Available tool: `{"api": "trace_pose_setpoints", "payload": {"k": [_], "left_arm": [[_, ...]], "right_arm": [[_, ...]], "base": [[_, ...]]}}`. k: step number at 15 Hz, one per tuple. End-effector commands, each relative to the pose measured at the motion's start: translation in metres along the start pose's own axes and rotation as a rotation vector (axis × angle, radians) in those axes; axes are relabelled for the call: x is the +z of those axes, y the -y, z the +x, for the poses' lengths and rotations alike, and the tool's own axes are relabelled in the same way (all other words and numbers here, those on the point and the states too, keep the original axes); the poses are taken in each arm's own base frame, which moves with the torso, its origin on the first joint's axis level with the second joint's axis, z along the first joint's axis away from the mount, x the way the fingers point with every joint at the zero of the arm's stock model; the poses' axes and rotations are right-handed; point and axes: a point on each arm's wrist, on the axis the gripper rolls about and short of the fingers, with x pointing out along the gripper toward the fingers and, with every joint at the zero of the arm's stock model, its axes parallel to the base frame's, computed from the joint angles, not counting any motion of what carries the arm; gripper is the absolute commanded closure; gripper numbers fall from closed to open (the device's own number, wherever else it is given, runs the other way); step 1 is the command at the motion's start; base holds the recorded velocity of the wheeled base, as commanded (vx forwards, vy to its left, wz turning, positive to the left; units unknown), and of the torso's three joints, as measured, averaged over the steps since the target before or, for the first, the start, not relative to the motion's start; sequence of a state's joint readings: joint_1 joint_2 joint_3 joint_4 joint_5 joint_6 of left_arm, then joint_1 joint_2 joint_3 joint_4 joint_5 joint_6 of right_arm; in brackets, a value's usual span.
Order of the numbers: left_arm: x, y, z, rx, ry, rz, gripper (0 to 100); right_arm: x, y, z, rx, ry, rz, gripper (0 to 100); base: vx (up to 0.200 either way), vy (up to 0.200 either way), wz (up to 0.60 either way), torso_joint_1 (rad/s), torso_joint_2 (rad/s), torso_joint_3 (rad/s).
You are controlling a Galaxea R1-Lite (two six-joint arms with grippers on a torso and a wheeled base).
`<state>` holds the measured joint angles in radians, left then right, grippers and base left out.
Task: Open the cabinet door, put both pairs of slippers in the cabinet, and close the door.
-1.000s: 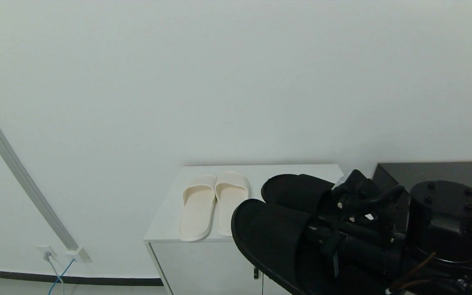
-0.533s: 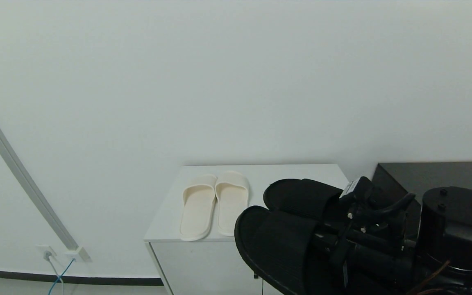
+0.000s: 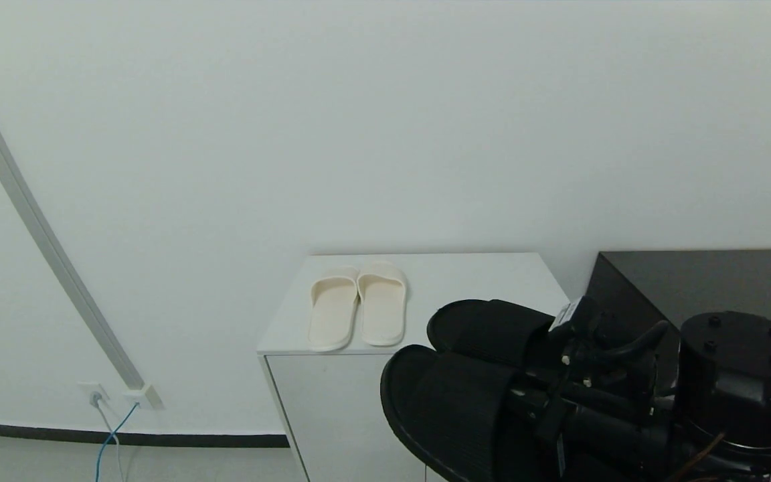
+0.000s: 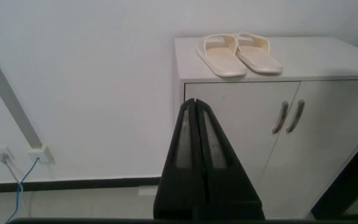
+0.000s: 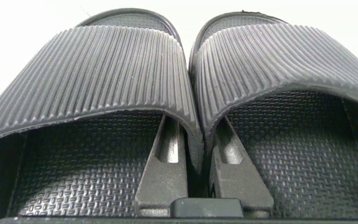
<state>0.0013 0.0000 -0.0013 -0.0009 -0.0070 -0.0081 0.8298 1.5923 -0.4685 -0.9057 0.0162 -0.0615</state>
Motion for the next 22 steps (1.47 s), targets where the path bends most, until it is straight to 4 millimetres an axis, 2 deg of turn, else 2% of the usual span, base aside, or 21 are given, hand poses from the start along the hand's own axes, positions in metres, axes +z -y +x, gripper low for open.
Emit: {"api": "trace_pose_setpoints", "payload": {"k": [1, 12, 13, 22], "left_arm": [[0.000, 0.000, 0.000, 0.001, 0.001, -0.001, 100], [0.000, 0.000, 0.000, -0.002, -0.004, 0.005, 100], [0.000, 0.000, 0.000, -0.002, -0.002, 0.003, 0], [0.000, 0.000, 0.000, 0.000, -0.002, 0.003, 0]], "right_arm": [[-0.002, 0.000, 0.001, -0.002, -0.009, 0.001, 100], [-0.008, -0.001, -0.002, 0.039, -0.028, 0.000, 100], [-0.008, -0.001, -0.002, 0.039, -0.025, 0.000, 100], [-0.013, -0.002, -0.003, 0.041, -0.048, -0.006, 100]], "base": [[0.000, 0.000, 0.00, 0.000, 0.00, 0.000], [0.000, 0.000, 0.00, 0.000, 0.00, 0.000], [0.000, 0.000, 0.00, 0.000, 0.00, 0.000], [0.000, 0.000, 0.00, -0.115, 0.26, 0.141]]}}
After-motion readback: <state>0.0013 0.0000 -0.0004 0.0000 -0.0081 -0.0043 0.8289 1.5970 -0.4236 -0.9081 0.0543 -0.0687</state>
